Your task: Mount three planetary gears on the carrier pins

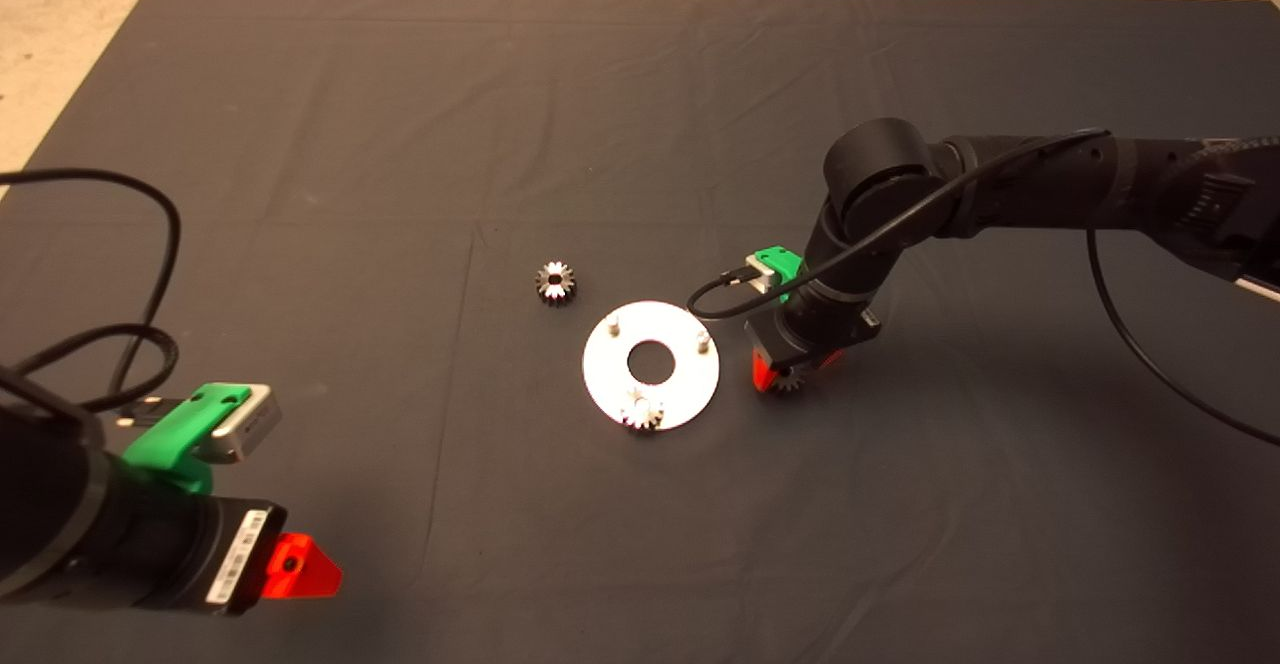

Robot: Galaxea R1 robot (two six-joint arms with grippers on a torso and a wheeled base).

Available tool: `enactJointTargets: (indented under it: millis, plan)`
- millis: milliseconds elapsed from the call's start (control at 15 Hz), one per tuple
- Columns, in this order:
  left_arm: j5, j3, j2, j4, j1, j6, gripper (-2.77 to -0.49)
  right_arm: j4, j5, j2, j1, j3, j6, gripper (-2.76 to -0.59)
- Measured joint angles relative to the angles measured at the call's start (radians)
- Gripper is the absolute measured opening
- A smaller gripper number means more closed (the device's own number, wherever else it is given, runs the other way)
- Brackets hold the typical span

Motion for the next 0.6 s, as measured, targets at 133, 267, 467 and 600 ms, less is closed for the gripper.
enactJointTargets:
  millis: [133, 267, 467, 600]
  plan:
    - [0.0, 0.001, -0.018, 0.0, 0.0, 0.022, -0.49, -0.012, 0.0, 0.0, 0.0, -0.002, -0.01, -1.69]
    - [0.0, 0.005, -0.026, 0.0, 0.0, 0.032, -0.49, -0.017, 0.0, 0.0, 0.0, -0.007, -0.018, -1.83]
    - [0.0, 0.007, -0.034, 0.0, 0.0, 0.054, -0.49, -0.023, 0.001, 0.0, -0.002, -0.01, -0.039, -1.84]
    - [0.0, 0.007, -0.034, 0.0, 0.0, 0.062, -0.49, -0.024, 0.001, 0.0, -0.016, -0.017, -0.051, -1.84]
